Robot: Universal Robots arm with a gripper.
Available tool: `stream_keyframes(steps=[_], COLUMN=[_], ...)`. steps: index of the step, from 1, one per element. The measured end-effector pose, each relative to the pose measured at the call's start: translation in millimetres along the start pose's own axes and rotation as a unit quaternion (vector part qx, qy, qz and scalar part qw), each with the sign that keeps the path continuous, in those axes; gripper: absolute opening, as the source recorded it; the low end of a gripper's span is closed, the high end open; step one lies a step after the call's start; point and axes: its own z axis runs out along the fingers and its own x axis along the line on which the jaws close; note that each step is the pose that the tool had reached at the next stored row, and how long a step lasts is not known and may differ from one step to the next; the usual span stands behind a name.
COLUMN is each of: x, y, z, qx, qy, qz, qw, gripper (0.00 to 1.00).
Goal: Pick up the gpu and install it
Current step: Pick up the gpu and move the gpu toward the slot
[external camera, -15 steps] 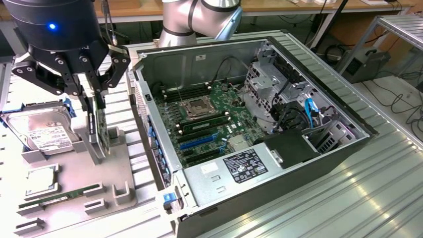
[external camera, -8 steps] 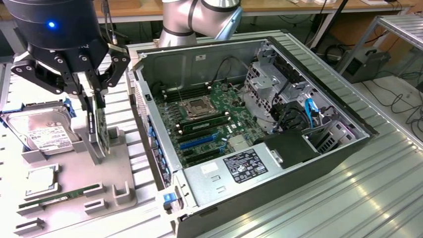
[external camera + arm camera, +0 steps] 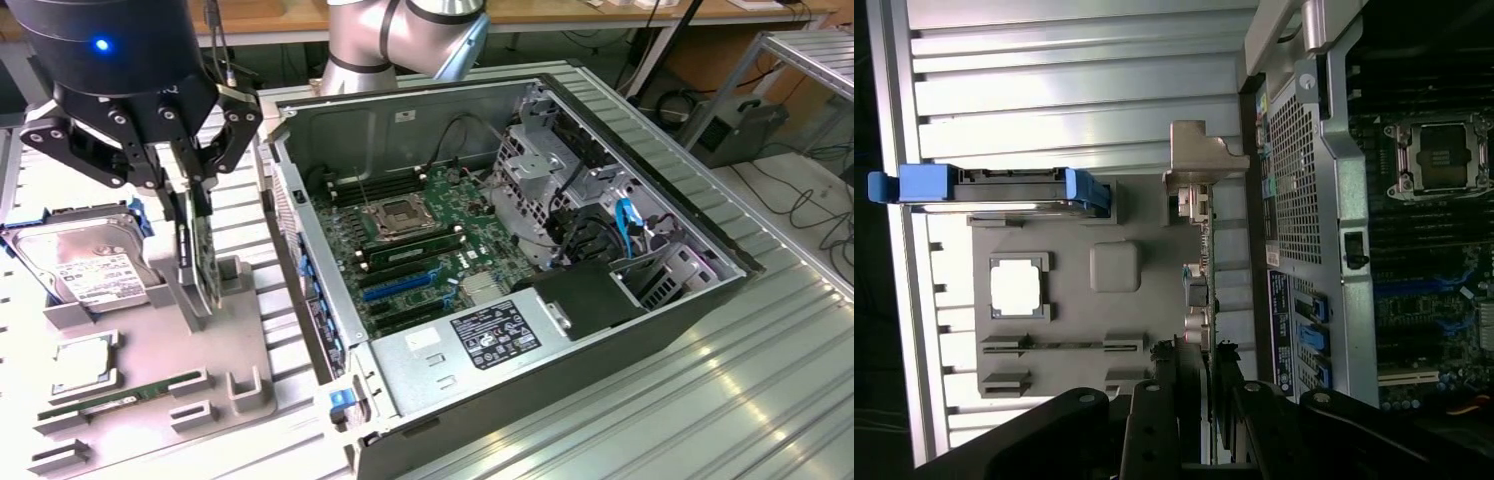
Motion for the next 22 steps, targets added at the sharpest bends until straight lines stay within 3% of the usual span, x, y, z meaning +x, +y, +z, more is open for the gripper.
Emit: stream_keyframes(steps=[22], x=[-0.2], y=[0.4], z=[-9.0], qx=[0.0000], qy=[0.0000], qz=[0.000], qw=[1.0000], gripper=[0.27])
